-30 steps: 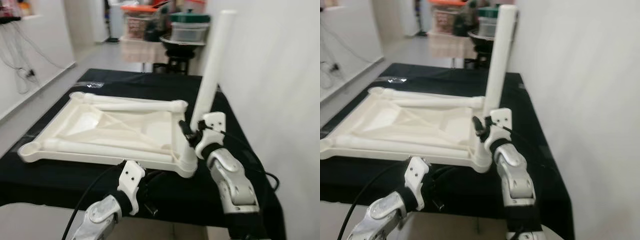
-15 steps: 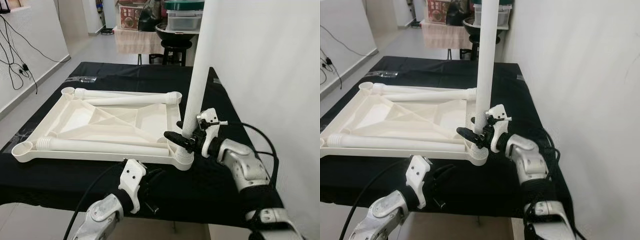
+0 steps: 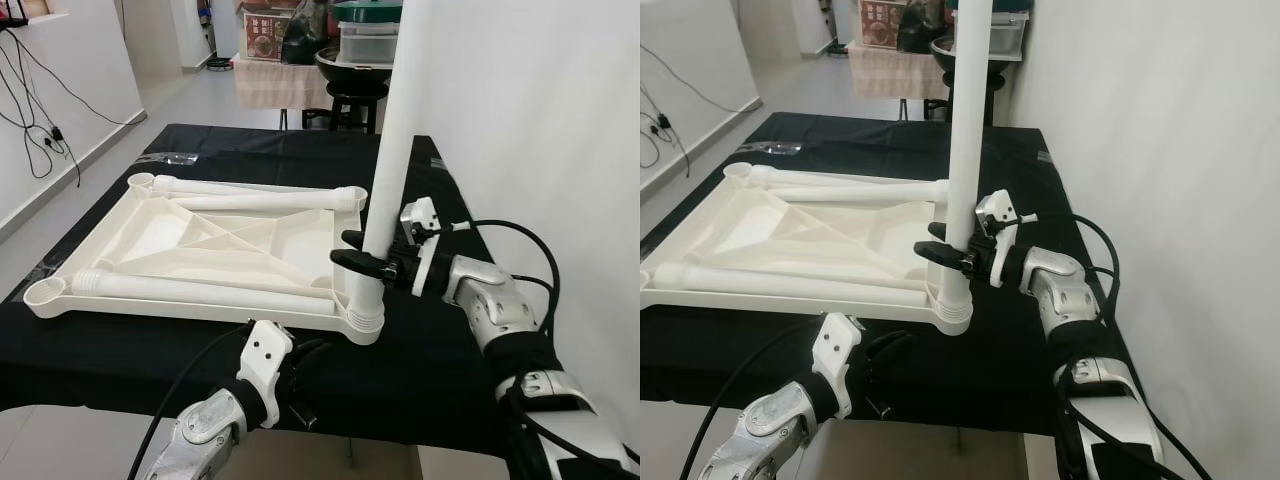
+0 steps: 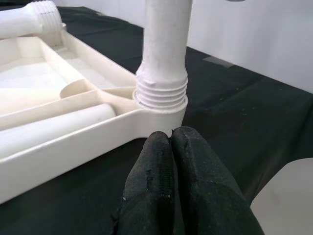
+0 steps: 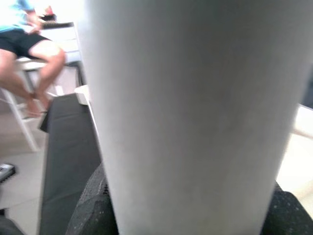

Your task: Building children table

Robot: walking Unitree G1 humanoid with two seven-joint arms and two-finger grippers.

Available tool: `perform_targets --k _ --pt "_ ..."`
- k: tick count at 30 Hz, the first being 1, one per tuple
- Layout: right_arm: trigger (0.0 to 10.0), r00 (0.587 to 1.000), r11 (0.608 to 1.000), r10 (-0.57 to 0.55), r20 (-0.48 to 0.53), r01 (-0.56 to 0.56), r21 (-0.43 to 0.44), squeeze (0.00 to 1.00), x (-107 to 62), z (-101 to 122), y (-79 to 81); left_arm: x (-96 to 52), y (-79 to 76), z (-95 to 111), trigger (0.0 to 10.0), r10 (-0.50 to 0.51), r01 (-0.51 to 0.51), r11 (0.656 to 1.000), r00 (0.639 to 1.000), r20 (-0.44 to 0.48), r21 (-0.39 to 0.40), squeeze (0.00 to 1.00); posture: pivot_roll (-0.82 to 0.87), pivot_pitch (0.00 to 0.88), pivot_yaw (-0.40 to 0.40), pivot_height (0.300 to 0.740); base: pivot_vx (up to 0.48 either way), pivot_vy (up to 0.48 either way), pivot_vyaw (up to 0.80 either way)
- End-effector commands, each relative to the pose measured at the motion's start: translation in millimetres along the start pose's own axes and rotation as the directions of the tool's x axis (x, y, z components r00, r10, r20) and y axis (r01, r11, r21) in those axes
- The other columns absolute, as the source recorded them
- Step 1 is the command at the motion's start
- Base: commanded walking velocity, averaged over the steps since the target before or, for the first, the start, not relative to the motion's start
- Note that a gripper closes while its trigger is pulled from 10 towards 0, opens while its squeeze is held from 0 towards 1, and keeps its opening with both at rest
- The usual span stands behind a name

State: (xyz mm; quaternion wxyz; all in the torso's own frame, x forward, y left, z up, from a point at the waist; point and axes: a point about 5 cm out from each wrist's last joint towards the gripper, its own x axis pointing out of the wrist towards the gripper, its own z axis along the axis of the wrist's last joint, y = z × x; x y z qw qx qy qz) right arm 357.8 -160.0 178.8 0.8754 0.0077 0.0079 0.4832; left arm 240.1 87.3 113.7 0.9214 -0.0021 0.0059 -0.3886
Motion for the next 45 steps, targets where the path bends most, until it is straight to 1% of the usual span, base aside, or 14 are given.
perform_targets --k 1,4,6,15,16,21,22,25,26,31,36,37,38,45 --pt "0.0 0.992 0.992 -0.106 -0.061 0.110 0.059 0.00 -6.9 -23 0.4 -0.2 -2.7 -1 10.0 -0.005 0.005 1.000 1.000 -0.004 0.003 0.00 0.00 0.000 -0.075 0.740 0.000 0.000 0.00" --pt "0.0 0.852 0.858 -0.506 -0.135 0.513 0.025 0.00 -13.3 -44 -1.3 -2.1 -2.3 0 10.0 -0.004 0.004 1.000 1.000 -0.003 0.005 0.00 0.01 0.007 -0.085 0.740 0.000 0.000 0.00" --pt "0.0 0.707 0.706 -0.682 -0.188 0.703 0.080 0.00 -21.8 -67 39.1 -3.7 -0.9 2 10.0 -0.002 0.002 1.000 1.000 -0.001 0.007 0.00 0.00 0.024 -0.068 0.740 0.000 0.000 0.00" --pt "0.0 0.688 0.693 -0.701 -0.191 0.719 0.048 0.00 -18.0 -67 33.6 -3.1 1.5 1 10.0 -0.009 0.009 1.000 1.000 -0.005 0.006 0.00 -0.01 0.013 -0.061 0.740 0.000 0.000 0.00" --pt "10.0 0.692 0.701 -0.698 -0.186 0.713 0.019 0.00 -16.4 -62 27.8 -2.9 1.9 1 10.0 0.007 -0.007 1.000 1.000 0.001 0.009 0.00 -0.01 0.015 -0.065 0.740 0.000 0.000 0.00" --pt "10.0 0.693 0.700 -0.701 -0.168 0.713 0.025 0.00 -14.4 -54 27.1 -2.3 2.1 1 10.0 0.012 -0.012 1.000 1.000 0.003 0.010 0.00 -0.01 0.013 -0.065 0.740 0.000 0.000 0.00" --pt "10.0 0.764 0.760 -0.633 -0.124 0.644 0.085 1.00 -6.7 -38 29.7 -1.3 1.6 1 10.0 0.007 -0.007 1.000 1.000 0.001 0.009 0.00 -0.02 0.007 -0.067 0.740 0.000 0.000 0.00" --pt "10.0 0.881 0.877 -0.473 -0.003 0.471 0.095 0.96 3.3 -11 25.2 -0.2 1.2 0 10.0 0.003 -0.003 1.000 1.000 0.001 0.006 0.00 -0.02 0.003 -0.065 0.740 0.000 0.000 0.00" --pt "10.0 0.964 0.965 -0.260 0.056 0.257 0.060 0.00 8.4 7 26.3 0.7 1.2 0 10.0 0.003 -0.003 1.000 1.000 0.001 0.007 0.00 -0.02 0.000 -0.065 0.740 0.000 0.000 0.00" --pt "10.0 0.992 0.991 0.126 -0.024 -0.127 -0.040 0.00 9.0 13 33.9 1.7 1.6 0 10.0 0.002 -0.002 1.000 1.000 0.000 0.009 0.00 -0.01 0.000 -0.064 0.740 0.000 0.000 0.00" --pt "10.0 0.974 0.975 0.221 -0.051 -0.222 -0.006 0.00 9.2 15 28.6 1.8 1.8 0 10.0 0.001 -0.001 1.000 1.000 -0.001 0.007 0.00 -0.01 0.000 -0.064 0.740 0.000 0.000 0.00" --pt "9.5 0.966 0.967 0.255 -0.046 -0.254 0.034 0.00 9.5 15 27.2 1.6 1.9 0 10.0 0.000 0.000 1.000 1.000 -0.001 0.006 0.00 -0.01 0.000 -0.061 0.740 0.000 0.000 0.00" --pt "0.1 0.957 0.956 0.288 -0.045 -0.284 0.072 0.00 9.4 15 25.1 1.5 1.9 -1 10.0 -0.001 0.001 1.000 1.000 -0.002 0.005 0.00 -0.01 0.000 -0.061 0.740 0.000 0.000 0.00" --pt "0.0 0.964 0.961 0.265 -0.032 -0.262 0.087 0.00 6.4 10 15.3 2.0 -3.4 1 10.0 -0.021 0.021 0.999 1.000 -0.004 0.024 0.00 -0.01 0.006 -0.055 0.740 0.000 0.000 0.00"
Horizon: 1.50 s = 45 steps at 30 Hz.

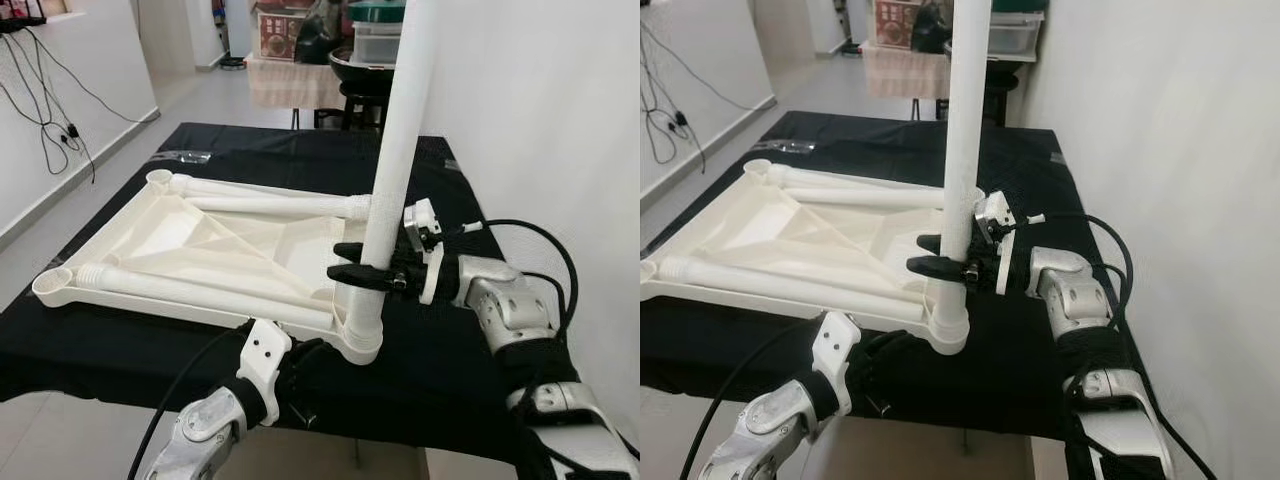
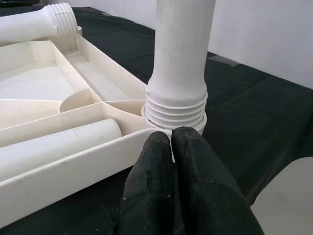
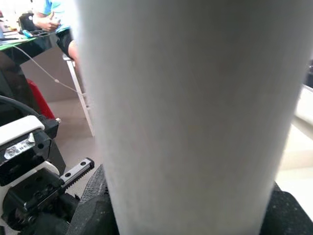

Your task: Building children table

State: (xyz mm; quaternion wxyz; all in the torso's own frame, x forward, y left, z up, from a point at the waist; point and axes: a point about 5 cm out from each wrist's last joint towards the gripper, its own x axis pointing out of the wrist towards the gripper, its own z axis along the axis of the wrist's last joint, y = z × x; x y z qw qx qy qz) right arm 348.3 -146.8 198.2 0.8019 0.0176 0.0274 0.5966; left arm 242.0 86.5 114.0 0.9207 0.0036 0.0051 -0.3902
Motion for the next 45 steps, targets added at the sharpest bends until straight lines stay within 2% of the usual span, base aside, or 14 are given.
perform_targets --k 1,7,11,19,20,21,23,24,31,32,39,40,41,45 --pt "0.0 0.998 0.997 -0.059 -0.012 0.059 0.045 0.00 -5.1 -12 -3.3 2.5 -4.2 4 10.0 -0.023 0.023 1.000 1.000 0.009 0.015 0.00 -0.02 0.012 -0.051 0.740 0.000 0.000 0.00" --pt "0.0 0.892 0.888 -0.450 -0.049 0.452 0.079 0.00 -22.7 -34 -8.0 5.9 -6.3 11 10.0 -0.063 0.063 0.998 0.998 0.022 0.017 0.00 -0.02 0.021 -0.056 0.740 0.000 0.000 0.00" --pt "0.0 0.591 0.572 -0.787 -0.176 0.807 0.150 0.00 5.3 -89 49.8 -0.2 -4.9 7 10.0 -0.046 0.046 0.999 0.999 0.002 0.014 0.00 -0.03 0.036 -0.034 0.740 0.000 0.000 0.00" --pt "0.0 0.565 0.559 -0.814 -0.132 0.825 0.080 0.00 7.4 -76 28.8 0.1 -2.1 5 10.0 -0.032 0.032 0.999 0.999 -0.010 0.020 0.00 -0.03 0.020 -0.036 0.740 0.000 0.000 0.00" --pt "4.2 0.549 0.544 -0.826 -0.127 0.836 0.071 0.00 5.9 -72 21.1 -0.4 0.0 3 10.0 -0.023 0.023 1.000 1.000 -0.016 0.018 0.00 -0.02 0.016 -0.040 0.740 0.000 0.000 0.00" --pt "10.0 0.561 0.557 -0.818 -0.126 0.828 0.070 0.13 4.8 -69 15.2 -1.9 1.6 1 10.0 -0.015 0.015 1.000 1.000 -0.022 0.014 0.00 -0.02 0.011 -0.032 0.740 0.000 0.000 0.00" --pt "10.0 0.562 0.557 -0.817 -0.129 0.827 0.073 0.13 3.8 -67 12.9 -3.1 2.4 0 10.0 -0.012 0.012 1.000 1.000 -0.026 0.011 0.00 -0.02 0.011 -0.032 0.740 0.000 0.000 0.00" --pt "10.0 0.629 0.622 -0.769 -0.114 0.777 0.095 1.00 6.9 -61 9.9 -4.4 3.4 -1 10.0 -0.007 0.007 1.000 1.000 -0.028 0.002 0.00 -0.02 0.005 -0.036 0.740 0.000 0.000 0.00" --pt "10.0 0.858 0.857 -0.512 0.021 0.510 0.073 1.00 19.4 -28 11.8 -0.4 2.7 -1 10.0 -0.014 0.013 1.000 1.000 -0.022 -0.012 0.00 -0.02 0.000 -0.039 0.740 0.000 0.000 0.00" --pt "10.0 0.915 0.915 -0.402 0.026 0.401 0.047 0.00 21.4 -21 14.9 1.0 1.9 -1 10.0 -0.019 0.019 1.000 1.000 -0.022 -0.013 0.00 -0.02 0.000 -0.039 0.740 0.000 0.000 0.00" --pt "10.0 0.997 0.997 -0.083 0.000 0.083 0.001 0.00 21.7 -7 10.7 2.0 -0.7 -2 10.0 -0.032 0.032 0.999 0.999 -0.028 -0.011 0.00 -0.01 0.000 -0.051 0.740 0.000 0.000 0.00" --pt "7.5 0.998 0.998 -0.059 0.011 0.059 0.022 0.00 22.6 -4 6.1 1.7 -1.2 -2 10.0 -0.031 0.031 0.999 0.999 -0.027 -0.011 0.00 0.00 0.000 -0.051 0.740 0.000 0.000 0.00" --pt "0.0 0.999 0.998 -0.043 0.025 0.042 0.044 0.00 23.1 -2 3.4 1.5 -1.5 -1 10.0 -0.031 0.030 0.999 0.999 -0.026 -0.012 0.00 -0.01 0.000 -0.054 0.740 0.000 0.000 0.00" --pt "0.0 0.999 0.997 -0.010 0.032 0.007 0.076 0.00 23.2 -4 1.5 1.7 -2.9 0 10.0 -0.032 0.032 0.999 0.999 -0.023 -0.016 0.00 -0.01 0.005 -0.057 0.740 0.000 0.000 0.00"
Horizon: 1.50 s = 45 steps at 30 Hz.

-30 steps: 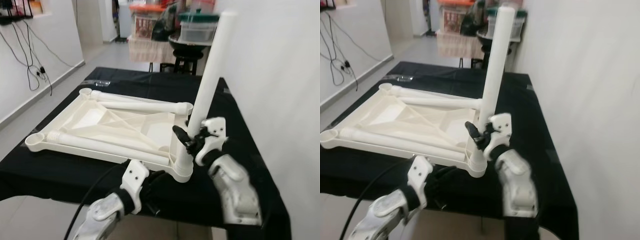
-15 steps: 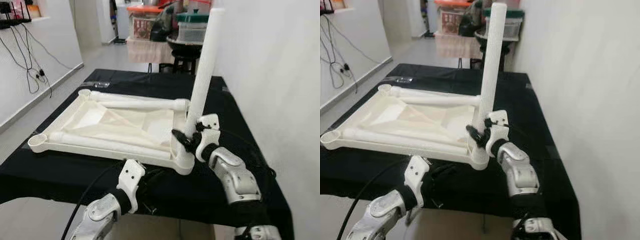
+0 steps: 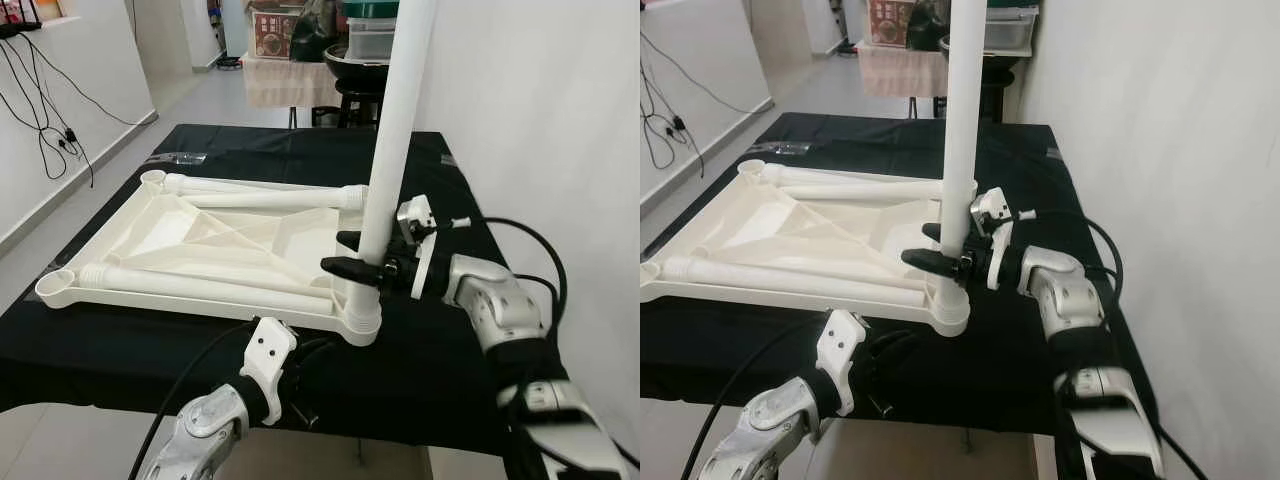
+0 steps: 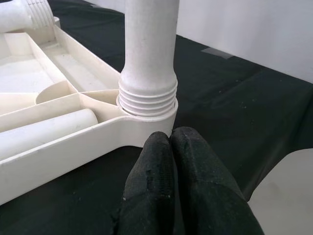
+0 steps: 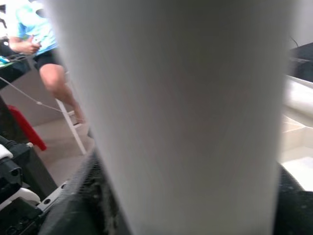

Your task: Building children table

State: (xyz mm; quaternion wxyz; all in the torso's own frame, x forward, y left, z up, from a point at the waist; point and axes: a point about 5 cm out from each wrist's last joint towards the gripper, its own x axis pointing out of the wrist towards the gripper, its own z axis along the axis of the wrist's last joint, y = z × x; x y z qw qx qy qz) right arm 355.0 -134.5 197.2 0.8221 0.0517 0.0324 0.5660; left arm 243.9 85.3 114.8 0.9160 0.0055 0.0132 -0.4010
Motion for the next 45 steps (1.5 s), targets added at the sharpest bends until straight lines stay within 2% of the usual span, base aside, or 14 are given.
perform_targets --k 1,13,14,15,17,19,20,25,26,30,31,35,36,45 --pt "0.0 0.998 0.998 0.060 -0.009 -0.060 0.016 0.00 8.1 -7 4.2 -0.4 -3.7 -1 10.0 -0.010 0.010 1.000 1.000 -0.006 -0.014 0.00 -0.01 0.010 -0.056 0.740 0.000 0.000 0.00" --pt "0.0 0.940 0.942 -0.337 -0.047 0.336 -0.018 0.00 -17.8 -34 -0.7 -4.4 -4.9 4 10.0 -0.017 0.017 1.000 1.000 0.002 -0.023 0.00 -0.04 0.050 -0.044 0.740 0.000 0.000 0.00" --pt "0.0 0.742 0.741 -0.670 -0.032 0.671 0.031 0.00 -20.5 -46 -3.6 -5.4 -4.6 4 10.0 -0.018 0.018 1.000 1.000 0.002 -0.024 0.00 -0.04 0.055 -0.046 0.740 0.000 0.000 0.00" --pt "0.0 0.742 0.741 -0.670 -0.032 0.671 0.031 0.00 -20.5 -46 -3.6 -5.4 -4.6 4 10.0 -0.018 0.018 1.000 1.000 0.002 -0.024 0.00 -0.04 0.055 -0.046 0.740 0.000 0.000 0.00" --pt "0.0 0.458 0.452 -0.885 -0.083 0.888 0.079 0.00 -24.3 -71 18.2 -6.5 -3.9 5 10.0 -0.019 0.019 0.999 1.000 0.002 -0.026 0.00 -0.05 0.068 -0.026 0.740 0.000 0.000 0.00" --pt "0.0 0.465 0.458 -0.880 -0.091 0.884 0.089 0.00 -19.9 -78 33.7 -6.5 -3.8 5 10.0 -0.020 0.020 0.999 1.000 0.002 -0.028 0.00 -0.05 0.068 -0.026 0.740 0.000 0.000 0.00" --pt "0.0 0.614 0.612 -0.784 -0.094 0.789 0.048 0.00 -3.0 -77 43.9 -6.5 -3.9 5 10.0 -0.021 0.021 0.999 1.000 -0.001 -0.028 0.00 -0.06 0.056 -0.014 0.740 0.000 0.000 0.00" --pt "0.0 0.616 0.614 -0.784 -0.084 0.788 0.046 0.00 -2.0 -66 23.8 -5.5 -4.6 5 10.0 -0.028 0.027 0.999 1.000 -0.006 -0.028 0.00 -0.04 0.055 -0.032 0.740 0.000 0.000 0.00" --pt "8.3 0.630 0.630 -0.771 -0.091 0.776 0.031 0.00 0.0 -63 21.1 -5.4 -4.6 5 10.0 -0.023 0.023 0.999 1.000 -0.005 -0.027 0.00 -0.04 0.055 -0.030 0.740 0.000 0.000 0.00" --pt "10.0 0.667 0.667 -0.741 -0.078 0.744 0.031 0.07 3.2 -56 17.3 -5.0 -4.6 5 10.0 -0.016 0.015 1.000 1.000 -0.002 -0.027 0.00 -0.04 0.052 -0.032 0.740 0.000 0.000 0.00" --pt "10.0 0.742 0.741 -0.669 -0.047 0.670 0.048 1.00 9.0 -45 17.1 -4.5 -4.5 4 10.0 -0.015 0.015 1.000 1.000 -0.003 -0.027 0.00 -0.04 0.048 -0.033 0.740 0.000 0.000 0.00" --pt "10.0 0.890 0.891 -0.455 0.025 0.455 -0.001 0.98 16.6 -19 17.0 -3.6 -4.3 4 10.0 -0.019 0.019 0.999 1.000 -0.006 -0.028 0.00 -0.04 0.040 -0.032 0.740 0.000 0.000 0.00" --pt "10.0 0.929 0.929 -0.369 0.025 0.370 -0.029 0.02 16.1 -13 15.4 -3.2 -4.1 4 10.0 -0.020 0.020 0.999 1.000 -0.008 -0.028 0.00 -0.04 0.036 -0.035 0.740 0.000 0.000 0.00" --pt "10.0 0.999 0.995 -0.014 -0.053 0.008 -0.099 0.00 10.5 1 7.0 -2.5 -3.3 2 10.0 -0.017 0.017 1.000 1.000 -0.013 -0.019 0.00 -0.02 0.026 -0.041 0.740 0.000 0.000 0.00"
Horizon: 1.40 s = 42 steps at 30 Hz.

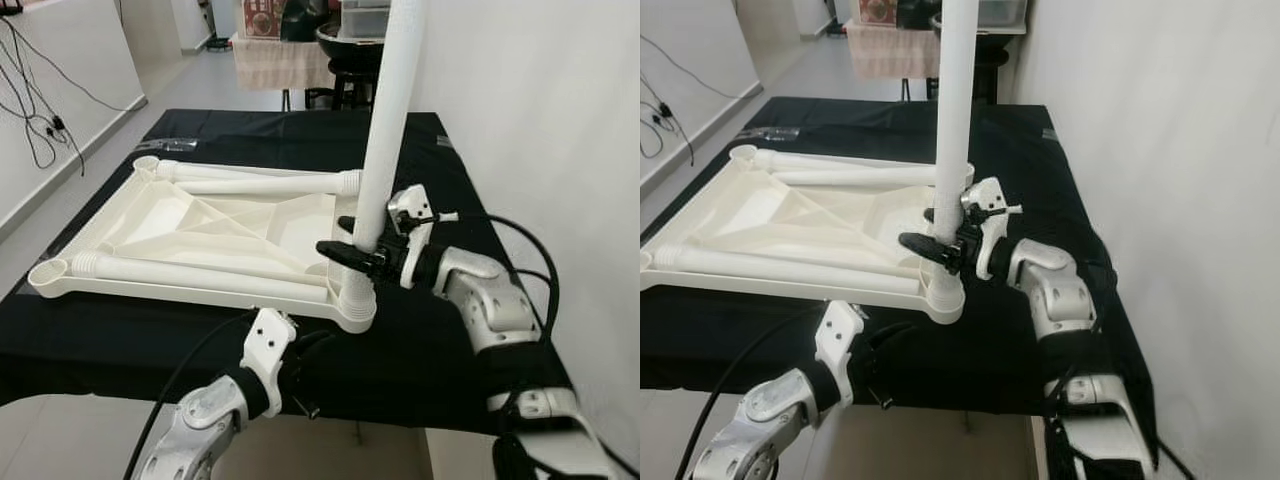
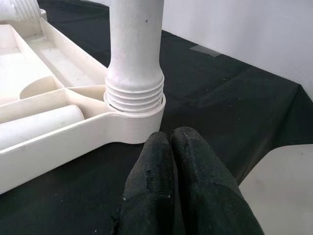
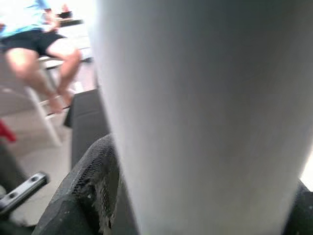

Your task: Building children table

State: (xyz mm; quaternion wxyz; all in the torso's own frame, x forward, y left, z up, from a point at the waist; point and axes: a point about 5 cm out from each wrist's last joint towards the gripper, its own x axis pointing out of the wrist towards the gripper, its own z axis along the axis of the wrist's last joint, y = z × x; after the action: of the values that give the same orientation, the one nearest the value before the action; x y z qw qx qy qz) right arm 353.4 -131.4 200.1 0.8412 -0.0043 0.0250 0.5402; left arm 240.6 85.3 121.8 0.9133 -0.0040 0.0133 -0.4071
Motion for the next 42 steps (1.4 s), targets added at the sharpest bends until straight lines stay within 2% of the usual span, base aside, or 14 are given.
perform_targets --k 1,2,10,18,19,20,22,24,25,30,32,33,34,42 --pt "6.4 0.991 0.991 0.130 -0.005 -0.130 0.028 0.00 5.9 -1 4.5 -0.1 -0.6 -5 10.0 -0.002 0.002 1.000 1.000 -0.022 -0.001 0.00 -0.01 0.020 -0.041 0.740 0.000 0.000 0.00" --pt "0.0 0.981 0.980 0.192 -0.005 -0.191 0.056 0.00 3.5 -1 4.8 0.0 -0.6 -6 10.0 -0.001 0.001 1.000 1.000 -0.023 -0.002 0.00 -0.01 0.020 -0.043 0.740 0.000 0.000 0.00" --pt "0.0 0.980 0.978 0.201 -0.006 -0.201 0.050 0.00 -4.2 -5 -1.6 -0.3 -1.3 -7 10.0 -0.001 0.001 1.000 1.000 -0.024 -0.005 0.00 -0.01 0.021 -0.040 0.740 0.000 0.000 0.00" --pt "0.0 0.979 0.978 -0.200 -0.033 0.201 0.048 0.00 -20.4 -30 -5.1 -1.8 -4.0 -6 10.0 -0.005 0.004 1.000 1.000 -0.023 -0.008 0.00 -0.01 0.030 -0.056 0.740 0.000 0.000 0.00" --pt "0.0 0.894 0.893 -0.443 -0.064 0.446 0.053 0.00 -18.4 -41 -7.0 -2.8 -3.9 -6 10.0 -0.004 0.004 1.000 1.000 -0.022 -0.007 0.00 -0.02 0.033 -0.059 0.740 0.000 0.000 0.00" --pt "0.0 0.677 0.669 -0.729 -0.102 0.736 0.105 0.00 -22.7 -54 -5.1 -3.4 -3.8 -6 10.0 -0.003 0.003 1.000 1.000 -0.021 -0.007 0.00 -0.02 0.033 -0.059 0.740 0.000 0.000 0.00" --pt "0.0 0.624 0.611 -0.768 -0.140 0.781 0.128 0.00 -16.0 -66 15.6 -3.9 -3.7 -5 10.0 -0.004 0.003 1.000 1.000 -0.021 -0.007 0.00 -0.02 0.049 -0.037 0.740 0.000 0.000 0.00" --pt "0.0 0.627 0.610 -0.765 -0.148 0.779 0.147 0.00 -10.7 -70 30.3 -4.1 -3.5 -5 10.0 -0.004 0.004 1.000 1.000 -0.021 -0.007 0.00 -0.02 0.046 -0.033 0.740 0.000 0.000 0.00" --pt "0.0 0.692 0.671 -0.709 -0.138 0.722 0.170 0.00 0.2 -69 41.4 -4.2 -3.1 -5 10.0 -0.005 0.005 1.000 1.000 -0.022 -0.006 0.00 -0.03 0.041 -0.028 0.740 0.000 0.000 0.00" --pt "0.0 0.742 0.731 -0.657 -0.129 0.670 0.128 0.00 8.6 -68 35.8 -3.0 -2.3 -5 10.0 -0.013 0.013 1.000 1.000 -0.024 -0.007 0.00 -0.02 0.034 -0.043 0.740 0.000 0.000 0.00" --pt "10.0 0.772 0.762 -0.626 -0.109 0.635 0.128 0.00 14.1 -60 35.3 -2.2 -1.4 -5 10.0 0.003 -0.003 1.000 1.000 -0.016 -0.006 0.00 -0.03 0.036 -0.045 0.740 0.000 0.000 0.00" --pt "10.0 0.772 0.762 -0.626 -0.109 0.635 0.128 0.00 14.1 -60 35.3 -2.2 -1.4 -5 10.0 0.003 -0.003 1.000 1.000 -0.016 -0.006 0.00 -0.03 0.036 -0.045 0.740 0.000 0.000 0.00" --pt "10.0 0.790 0.779 -0.606 -0.088 0.612 0.136 1.00 16.2 -54 35.1 -1.7 -0.9 -4 10.0 0.010 -0.010 1.000 1.000 -0.013 -0.006 0.00 -0.03 0.033 -0.047 0.740 0.000 0.000 0.00" --pt "10.0 0.899 0.895 -0.437 0.013 0.434 0.099 1.00 18.8 -25 24.7 -0.4 0.3 -5 10.0 0.007 -0.007 1.000 1.000 -0.015 -0.007 0.00 -0.03 0.025 -0.045 0.740 0.000 0.000 0.00"
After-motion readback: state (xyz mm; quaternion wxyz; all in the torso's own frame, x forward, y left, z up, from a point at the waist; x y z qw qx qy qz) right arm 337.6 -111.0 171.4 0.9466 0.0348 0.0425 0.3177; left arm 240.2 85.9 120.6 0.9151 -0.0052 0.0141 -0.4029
